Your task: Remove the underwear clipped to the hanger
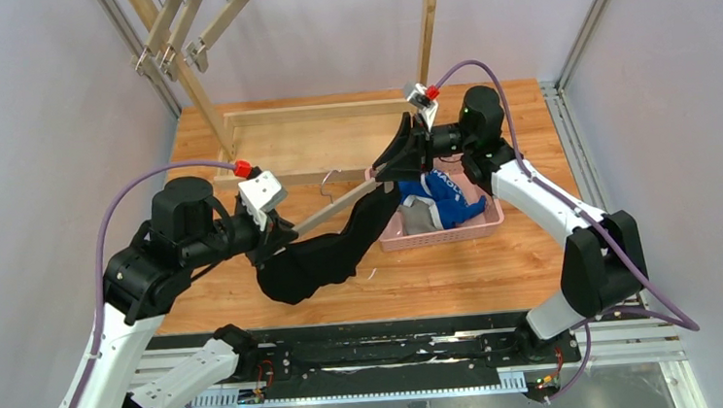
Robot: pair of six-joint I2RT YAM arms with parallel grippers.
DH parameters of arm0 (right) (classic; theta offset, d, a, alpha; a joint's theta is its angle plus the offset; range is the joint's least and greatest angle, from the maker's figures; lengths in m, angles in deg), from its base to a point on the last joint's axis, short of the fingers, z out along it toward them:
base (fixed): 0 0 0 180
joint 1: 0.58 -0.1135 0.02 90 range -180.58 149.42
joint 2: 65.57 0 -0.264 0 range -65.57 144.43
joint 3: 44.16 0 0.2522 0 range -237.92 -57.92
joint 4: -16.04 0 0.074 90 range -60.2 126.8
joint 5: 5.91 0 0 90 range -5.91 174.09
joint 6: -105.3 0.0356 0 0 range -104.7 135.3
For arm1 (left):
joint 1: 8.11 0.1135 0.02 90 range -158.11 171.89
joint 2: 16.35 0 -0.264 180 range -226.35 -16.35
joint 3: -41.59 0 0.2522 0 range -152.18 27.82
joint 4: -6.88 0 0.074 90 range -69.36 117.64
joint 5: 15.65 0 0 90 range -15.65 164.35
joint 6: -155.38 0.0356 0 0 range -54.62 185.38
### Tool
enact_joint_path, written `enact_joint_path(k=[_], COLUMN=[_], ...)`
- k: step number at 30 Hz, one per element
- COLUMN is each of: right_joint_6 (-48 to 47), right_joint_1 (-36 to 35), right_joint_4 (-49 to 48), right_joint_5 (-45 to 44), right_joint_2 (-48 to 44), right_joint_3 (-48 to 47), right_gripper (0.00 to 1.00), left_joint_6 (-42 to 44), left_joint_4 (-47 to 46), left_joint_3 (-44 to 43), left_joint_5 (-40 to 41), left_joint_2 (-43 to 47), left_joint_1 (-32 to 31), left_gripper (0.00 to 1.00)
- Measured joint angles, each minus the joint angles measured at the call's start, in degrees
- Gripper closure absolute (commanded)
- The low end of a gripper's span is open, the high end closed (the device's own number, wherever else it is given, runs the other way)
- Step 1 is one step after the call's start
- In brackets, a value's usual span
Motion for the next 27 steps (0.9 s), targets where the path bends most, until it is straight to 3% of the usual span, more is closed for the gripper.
enact_joint_path(k=[1, 5, 6, 8, 9, 12, 15, 22, 27], right_joint_6=[0.3, -1.2, -1.7, -2.7, -3.2, -4.7, -7.1, -11.5, -10.8], right_joint_1=[-0.1, -0.1, -0.1, -0.1, -0.1, -0.3, -0.3, -0.3, -0.3], right_joint_4=[0.2, 1.5, 2.0, 3.0, 3.8, 6.8, 11.8, 20.2, 20.7], right_joint_5=[0.1, 1.1, 1.3, 1.4, 1.2, -1.0, -6.6, -23.3, -34.3], right_joint_2=[0.0, 0.0, 0.0, 0.0, -0.1, -0.5, -1.8, -13.4, -22.6], right_joint_3=[0.0, -0.3, -0.4, -0.5, -0.7, -1.0, -1.9, -1.9, 0.0], right_gripper=[0.96, 0.99, 0.93, 0.65, 0.56, 0.51, 0.32, 0.30, 0.33], left_joint_6=[0.0, 0.0, 0.0, -0.1, -0.2, -0.2, -0.2, -0.2, -0.4], left_joint_4=[0.0, 0.4, 0.5, 0.6, 0.6, 0.5, 0.4, 0.3, -2.0], left_joint_3=[0.0, 0.0, 0.0, 0.0, 0.0, 0.0, -0.2, -3.0, -4.3], left_joint_5=[0.3, 0.7, 0.7, 0.8, 0.8, 1.1, 1.9, 3.6, 5.4], left_joint_2=[0.0, 0.1, 0.1, 0.1, 0.1, 0.0, 0.1, 0.1, 0.0], left_joint_1=[0.0, 0.0, 0.0, 0.0, 0.0, 0.0, 0.0, 0.0, 0.0], left_gripper=[1.00, 1.00, 1.00, 1.00, 1.00, 1.00, 1.00, 1.00, 1.00])
